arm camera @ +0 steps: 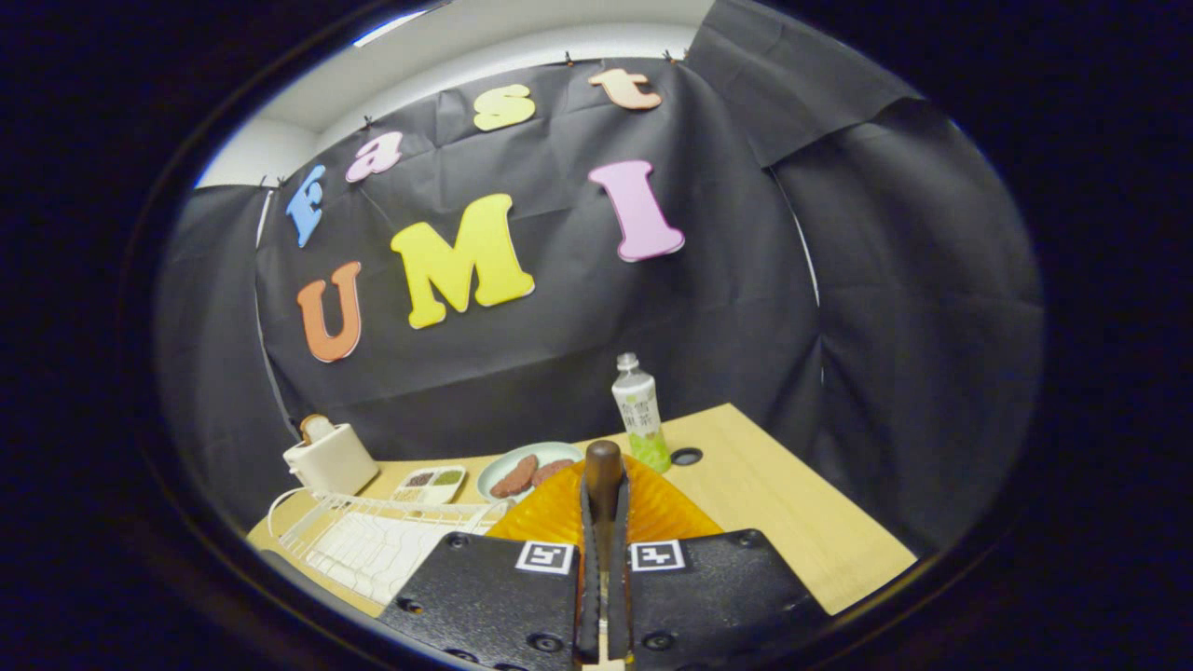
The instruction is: Take the plate from the dish rack, then take the spoon from the basket and place it into the plate.
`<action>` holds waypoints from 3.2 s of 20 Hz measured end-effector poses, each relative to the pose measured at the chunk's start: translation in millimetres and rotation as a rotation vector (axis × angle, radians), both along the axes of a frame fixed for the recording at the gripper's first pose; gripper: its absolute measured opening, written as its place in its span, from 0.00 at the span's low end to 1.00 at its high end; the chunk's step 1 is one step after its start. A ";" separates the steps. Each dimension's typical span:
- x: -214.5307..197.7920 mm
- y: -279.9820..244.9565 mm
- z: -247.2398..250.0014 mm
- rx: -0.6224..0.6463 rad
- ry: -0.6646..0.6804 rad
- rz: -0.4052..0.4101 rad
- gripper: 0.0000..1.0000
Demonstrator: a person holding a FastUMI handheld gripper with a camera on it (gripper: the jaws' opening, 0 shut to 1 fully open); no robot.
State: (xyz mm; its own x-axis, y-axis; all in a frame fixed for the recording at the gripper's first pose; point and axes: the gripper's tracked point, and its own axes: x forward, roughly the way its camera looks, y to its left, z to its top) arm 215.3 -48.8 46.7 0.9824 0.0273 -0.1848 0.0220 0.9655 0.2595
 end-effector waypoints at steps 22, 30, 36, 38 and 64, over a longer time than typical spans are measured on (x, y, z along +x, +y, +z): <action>-166.4 133.2 -55.1 0.136 -0.047 0.060 0.08; -168.2 159.3 -98.4 0.252 0.021 0.065 0.10; -170.5 156.9 -106.0 0.241 0.020 0.061 0.19; -170.3 149.6 -108.2 0.236 0.015 0.035 0.21; -225.3 78.8 19.9 -0.167 -0.239 -0.055 1.00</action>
State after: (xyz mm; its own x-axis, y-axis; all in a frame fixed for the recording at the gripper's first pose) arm -10.1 30.0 66.5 0.9977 -0.0389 0.0547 0.0332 0.9943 0.1010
